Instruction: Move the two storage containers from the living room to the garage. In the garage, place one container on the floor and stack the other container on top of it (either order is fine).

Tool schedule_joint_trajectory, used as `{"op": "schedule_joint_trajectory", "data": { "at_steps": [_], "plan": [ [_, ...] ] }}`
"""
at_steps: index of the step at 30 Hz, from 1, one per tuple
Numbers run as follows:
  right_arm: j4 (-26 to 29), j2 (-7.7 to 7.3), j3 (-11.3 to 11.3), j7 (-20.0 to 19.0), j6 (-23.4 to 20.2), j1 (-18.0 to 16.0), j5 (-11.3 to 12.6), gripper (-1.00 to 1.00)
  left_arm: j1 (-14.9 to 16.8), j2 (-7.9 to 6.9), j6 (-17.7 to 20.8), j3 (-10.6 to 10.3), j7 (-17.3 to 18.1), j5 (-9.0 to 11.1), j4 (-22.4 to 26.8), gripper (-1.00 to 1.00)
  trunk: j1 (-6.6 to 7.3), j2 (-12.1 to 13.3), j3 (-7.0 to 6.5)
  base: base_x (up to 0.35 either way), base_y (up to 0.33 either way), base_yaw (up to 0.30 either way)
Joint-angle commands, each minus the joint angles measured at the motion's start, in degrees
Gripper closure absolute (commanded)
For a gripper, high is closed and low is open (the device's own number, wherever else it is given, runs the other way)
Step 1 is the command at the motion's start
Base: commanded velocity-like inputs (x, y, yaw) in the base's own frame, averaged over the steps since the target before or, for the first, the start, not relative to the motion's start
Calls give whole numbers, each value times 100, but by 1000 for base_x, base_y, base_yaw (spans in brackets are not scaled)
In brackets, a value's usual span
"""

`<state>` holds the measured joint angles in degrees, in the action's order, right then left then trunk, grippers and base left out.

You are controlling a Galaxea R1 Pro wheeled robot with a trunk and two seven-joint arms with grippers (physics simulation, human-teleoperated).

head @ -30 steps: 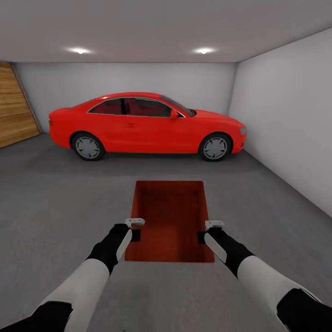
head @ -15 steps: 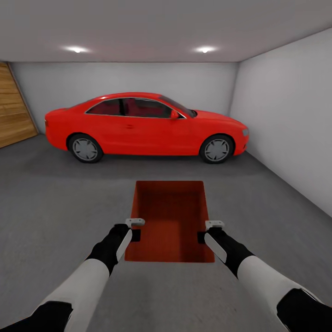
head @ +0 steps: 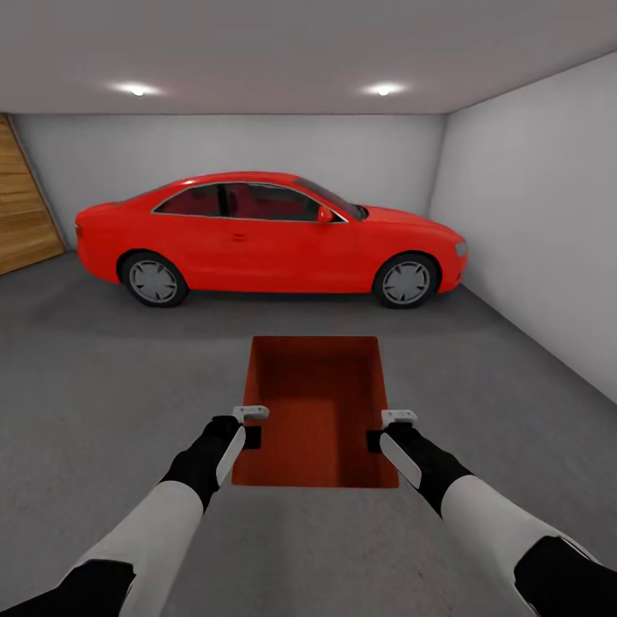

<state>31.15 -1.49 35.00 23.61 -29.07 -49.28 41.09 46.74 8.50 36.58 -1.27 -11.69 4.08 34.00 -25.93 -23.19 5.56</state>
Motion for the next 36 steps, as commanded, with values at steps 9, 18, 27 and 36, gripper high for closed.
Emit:
{"op": "schedule_joint_trajectory", "data": {
  "at_steps": [9, 18, 27, 36],
  "plan": [
    [14, -317, -266, 82, 131, -11, -269, 100, 2, -6, 43, -5, -67, -12, 5, 100, -7, -13, 13, 323, 0, 0],
    [14, -317, -266, 82, 134, -11, -269, 100, 2, -6, 43, -5, -71, -13, 6, 100, -7, -13, 13, 323, 0, 0],
    [14, -317, -266, 82, 138, -11, -269, 100, 2, -6, 43, -5, -69, -12, 2, 100, -7, -13, 13, 323, 0, 0],
    [14, -317, -266, 91, 138, -11, -269, 100, 2, -6, 43, -5, -70, -12, 1, 100, -7, -13, 13, 323, 0, -89]
  ]
}}
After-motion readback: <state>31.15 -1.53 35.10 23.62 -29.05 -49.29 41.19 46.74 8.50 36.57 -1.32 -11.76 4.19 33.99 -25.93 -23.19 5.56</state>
